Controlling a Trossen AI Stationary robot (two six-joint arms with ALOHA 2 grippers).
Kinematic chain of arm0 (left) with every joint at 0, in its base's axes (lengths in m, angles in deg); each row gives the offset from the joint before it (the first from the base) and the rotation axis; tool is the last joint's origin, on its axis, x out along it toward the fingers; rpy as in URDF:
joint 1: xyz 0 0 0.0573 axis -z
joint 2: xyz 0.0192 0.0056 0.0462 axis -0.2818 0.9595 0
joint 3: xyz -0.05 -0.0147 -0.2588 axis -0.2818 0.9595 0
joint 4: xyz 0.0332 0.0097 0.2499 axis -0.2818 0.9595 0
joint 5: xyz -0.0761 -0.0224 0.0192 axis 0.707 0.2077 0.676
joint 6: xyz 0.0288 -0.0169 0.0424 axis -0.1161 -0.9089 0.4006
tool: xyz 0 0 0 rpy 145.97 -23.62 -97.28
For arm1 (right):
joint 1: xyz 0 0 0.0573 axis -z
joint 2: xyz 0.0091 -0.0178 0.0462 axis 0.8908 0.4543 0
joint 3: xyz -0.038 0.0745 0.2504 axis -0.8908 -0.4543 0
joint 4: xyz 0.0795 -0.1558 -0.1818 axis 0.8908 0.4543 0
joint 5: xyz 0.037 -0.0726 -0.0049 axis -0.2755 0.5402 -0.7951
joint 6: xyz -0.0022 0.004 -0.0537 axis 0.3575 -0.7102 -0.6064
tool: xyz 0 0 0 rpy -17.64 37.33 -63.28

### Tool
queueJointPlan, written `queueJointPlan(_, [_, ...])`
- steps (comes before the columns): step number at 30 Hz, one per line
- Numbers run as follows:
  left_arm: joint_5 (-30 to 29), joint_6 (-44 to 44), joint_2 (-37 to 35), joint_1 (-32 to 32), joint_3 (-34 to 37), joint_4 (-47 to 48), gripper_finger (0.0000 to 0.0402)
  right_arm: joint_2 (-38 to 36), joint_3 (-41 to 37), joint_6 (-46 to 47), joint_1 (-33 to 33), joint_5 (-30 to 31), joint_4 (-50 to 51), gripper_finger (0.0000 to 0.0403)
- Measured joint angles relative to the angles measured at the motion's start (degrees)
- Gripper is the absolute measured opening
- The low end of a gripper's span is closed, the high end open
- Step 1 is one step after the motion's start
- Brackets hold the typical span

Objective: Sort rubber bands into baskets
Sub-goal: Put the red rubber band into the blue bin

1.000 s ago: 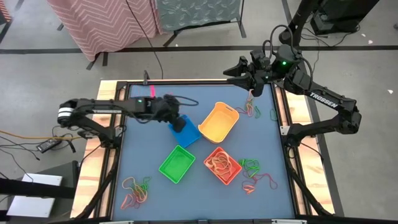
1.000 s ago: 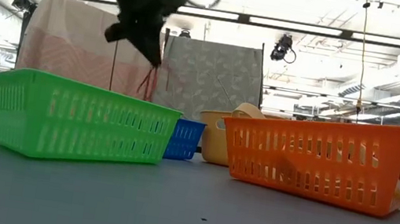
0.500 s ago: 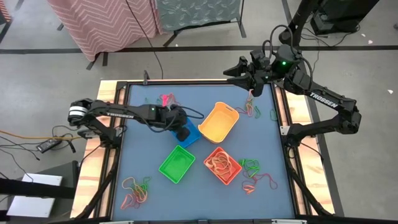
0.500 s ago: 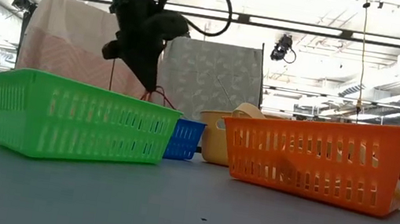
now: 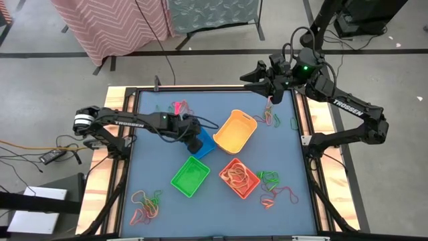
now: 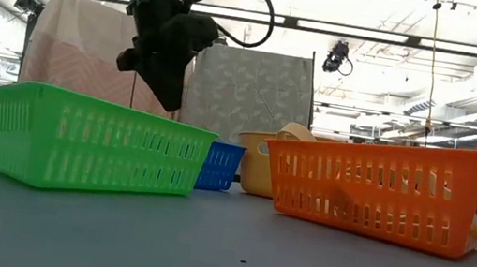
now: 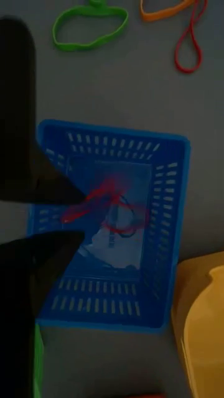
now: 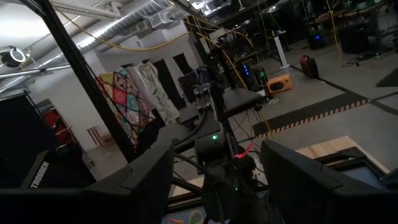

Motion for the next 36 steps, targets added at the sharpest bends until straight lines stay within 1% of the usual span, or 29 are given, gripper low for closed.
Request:
queueJointPlan(3, [0.75, -0.10, 0.00, -0.15, 0.00, -0.42, 0.0128, 0.01, 0.00, 0.00, 0.00, 0.00, 0.02, 0.0252])
queueJointPlan(5, [2.32, -0.20, -0.19, -0.71, 0.00, -0.42, 0.0151, 0.01, 0.00, 0.00, 0.00, 0.00, 0.00, 0.0252])
queueJointPlan(9, [4.42, 0.74, -1.86, -2.61, -1.36, 0.08, 0.0185, 0.01, 0.00, 0.00, 0.00, -0.02, 0.02, 0.0252])
queueJointPlan(11, [4.32, 2.12, -3.94, -3.58, -2.96, -0.28, 0.0194, 0.01, 0.00, 0.13, 0.00, 0.00, 0.27, 0.0252])
queueJointPlan(13, [2.98, 4.15, -6.95, -4.56, -4.42, -0.91, 0.0197, 0.01, 0.00, 0.15, 0.04, 0.24, 1.43, 0.0252])
queueJointPlan(16, [-0.45, 7.19, -12.62, -5.87, -5.09, -4.49, 0.0198, -0.13, 0.02, -0.79, 0.90, 3.49, 7.83, 0.0250])
queueJointPlan(17, [-1.56, 8.04, -14.52, -6.28, -4.97, -5.89, 0.0198, -0.16, 0.02, -2.02, 1.25, 5.47, 11.27, 0.0250])
queueJointPlan(19, [-3.03, 9.40, -18.70, -7.07, -4.29, -9.31, 0.0198, -0.19, 0.02, -4.84, 2.17, 11.75, 19.69, 0.0248])
queueJointPlan(21, [-4.08, 10.12, -22.03, -7.62, -3.14, -10.96, 0.0198, -0.12, 0.02, -6.58, 3.20, 19.99, 28.71, 0.0248])
queueJointPlan(23, [-4.37, 9.84, -24.78, -7.86, -1.52, -13.21, 0.0198, 0.02, 0.02, -7.35, 4.80, 29.54, 37.10, 0.0248])
queueJointPlan(25, [-4.51, 8.37, -26.98, -7.93, 0.67, -14.95, 0.0198, 0.34, 0.02, -7.34, 6.98, 37.78, 43.66, 0.0248])
queueJointPlan(26, [-4.54, 7.49, -27.88, -7.93, 1.75, -16.41, 0.0198, 0.39, 0.02, -7.37, 8.51, 40.22, 46.24, 0.0248])
queueJointPlan(27, [-4.57, 6.62, -28.56, -7.93, 2.98, -17.76, 0.0198, 0.40, 0.00, -7.37, 10.01, 41.29, 48.15, 0.0248])
queueJointPlan(28, [-4.56, 5.79, -28.94, -7.90, 4.35, -19.22, 0.0198, 0.49, 0.00, -7.33, 11.48, 41.35, 49.08, 0.0248])
queueJointPlan(32, [-3.85, 1.29, -29.48, -7.45, 9.97, -26.50, 0.0198, 1.79, 0.02, -6.93, 16.90, 38.41, 51.12, 0.0248])
queueJointPlan(36, [-0.42, -1.80, -29.57, -6.48, 15.28, -36.06, 0.0198, 4.73, 0.02, -6.93, 20.33, 37.09, 51.37, 0.0248])
